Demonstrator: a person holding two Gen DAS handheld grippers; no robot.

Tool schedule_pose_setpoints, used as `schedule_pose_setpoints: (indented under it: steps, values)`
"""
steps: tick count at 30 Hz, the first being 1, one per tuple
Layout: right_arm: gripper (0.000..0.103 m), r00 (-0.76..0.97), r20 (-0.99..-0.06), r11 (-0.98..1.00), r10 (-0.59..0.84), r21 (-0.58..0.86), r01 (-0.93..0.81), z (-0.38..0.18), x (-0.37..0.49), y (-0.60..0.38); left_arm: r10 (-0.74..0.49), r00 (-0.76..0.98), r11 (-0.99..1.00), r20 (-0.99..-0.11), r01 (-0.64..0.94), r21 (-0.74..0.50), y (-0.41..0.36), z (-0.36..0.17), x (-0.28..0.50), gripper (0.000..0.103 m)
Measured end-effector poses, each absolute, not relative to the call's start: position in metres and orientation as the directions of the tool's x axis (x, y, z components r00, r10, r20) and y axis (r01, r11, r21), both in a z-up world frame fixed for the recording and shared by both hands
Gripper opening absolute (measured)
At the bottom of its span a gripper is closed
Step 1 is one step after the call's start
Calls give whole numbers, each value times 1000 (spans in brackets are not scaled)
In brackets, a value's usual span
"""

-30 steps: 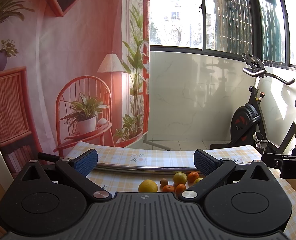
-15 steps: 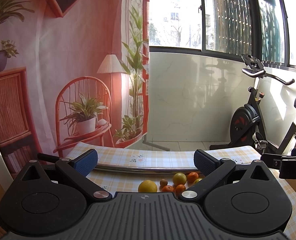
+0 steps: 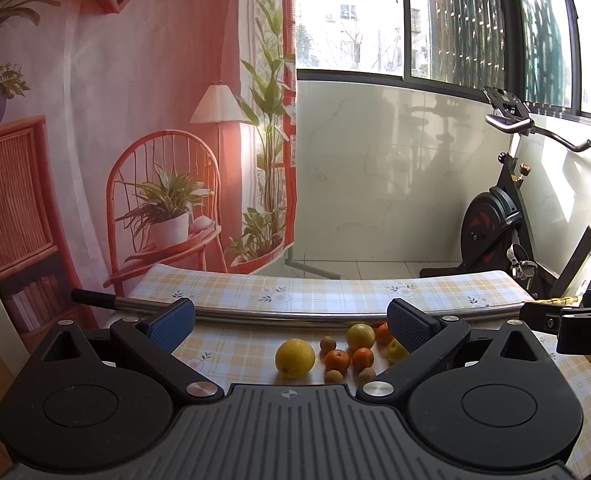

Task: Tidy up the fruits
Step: 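Move both tools forward toward the cluster of fruit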

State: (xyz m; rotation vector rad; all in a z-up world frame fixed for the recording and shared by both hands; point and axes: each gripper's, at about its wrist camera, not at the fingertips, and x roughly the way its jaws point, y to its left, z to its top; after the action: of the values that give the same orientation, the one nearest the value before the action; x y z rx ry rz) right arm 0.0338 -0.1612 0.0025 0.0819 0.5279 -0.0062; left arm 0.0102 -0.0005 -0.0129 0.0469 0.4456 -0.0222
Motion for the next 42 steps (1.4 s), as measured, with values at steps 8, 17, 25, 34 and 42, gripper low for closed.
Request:
schedule_pose_setpoints:
  steps: [8, 17, 25, 34, 42]
  values:
    - [103, 834, -552, 997, 13, 70, 30, -17, 48, -156, -1, 860, 999, -510, 27, 43, 6, -29, 31, 103]
    - [103, 785, -620, 996, 14, 74, 40, -41, 71, -152, 5, 792, 999, -610, 18, 33, 21, -55, 56, 103]
    - [103, 736, -677, 997, 7, 60, 45, -72, 96, -153, 5, 744, 999, -669, 26, 36, 32, -81, 84, 102]
    - [103, 683, -730, 996, 23, 74, 45, -107, 127, -161, 27, 688, 999, -725, -4, 34, 44, -102, 110, 102]
    - [103, 655, -755, 999, 30, 51, 13, -129, 150, -163, 19, 671, 1000, -741, -14, 13, 45, -112, 123, 102]
